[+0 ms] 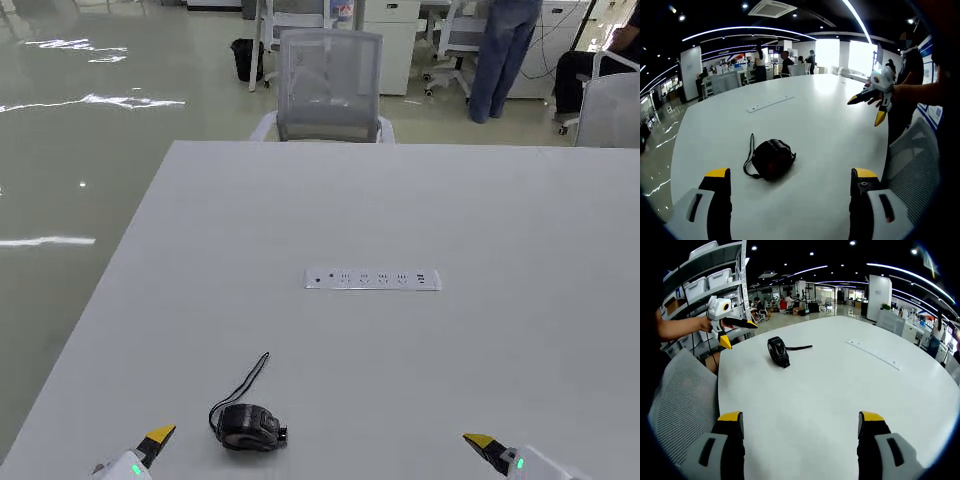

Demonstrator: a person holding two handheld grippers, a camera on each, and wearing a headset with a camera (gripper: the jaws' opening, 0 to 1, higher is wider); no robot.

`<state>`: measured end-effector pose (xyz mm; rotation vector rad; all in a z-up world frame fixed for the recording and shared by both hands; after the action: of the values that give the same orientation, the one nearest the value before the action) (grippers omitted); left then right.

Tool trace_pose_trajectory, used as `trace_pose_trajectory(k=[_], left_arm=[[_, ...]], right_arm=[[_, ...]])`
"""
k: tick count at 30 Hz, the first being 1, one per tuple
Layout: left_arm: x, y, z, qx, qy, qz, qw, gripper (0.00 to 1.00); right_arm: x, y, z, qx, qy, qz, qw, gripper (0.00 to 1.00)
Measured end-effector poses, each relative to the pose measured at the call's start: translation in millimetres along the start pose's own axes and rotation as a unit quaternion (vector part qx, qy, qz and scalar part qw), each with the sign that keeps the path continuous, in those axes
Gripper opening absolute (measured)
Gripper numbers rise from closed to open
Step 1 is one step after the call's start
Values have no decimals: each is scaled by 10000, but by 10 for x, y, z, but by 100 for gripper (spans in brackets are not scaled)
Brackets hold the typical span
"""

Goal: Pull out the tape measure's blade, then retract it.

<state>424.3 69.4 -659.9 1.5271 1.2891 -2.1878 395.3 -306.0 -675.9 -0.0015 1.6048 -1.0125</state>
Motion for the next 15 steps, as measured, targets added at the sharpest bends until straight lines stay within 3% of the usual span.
trace_pose_trajectory(k=[9, 15], left_arm=[[36, -20, -26, 41, 15, -96, 9999, 99], [41, -57, -34, 54, -33, -41, 10000, 99]], right_arm=[[-7, -52, 18, -25, -14, 29, 10000, 97], [7, -66, 47, -1, 2, 50, 10000, 97]])
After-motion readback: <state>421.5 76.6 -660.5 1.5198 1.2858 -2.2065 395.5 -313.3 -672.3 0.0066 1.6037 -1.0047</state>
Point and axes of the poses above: the centre of the closed fingertips' face, and the gripper's own axes: y roughly forward along the fingers, z roughly to its right, x roughly out of its underside, the point moved 8 cm from there along -y, roughly backward along the fingers, and after that the axes turned 7 degrees about -y, right-handed, at the moved point
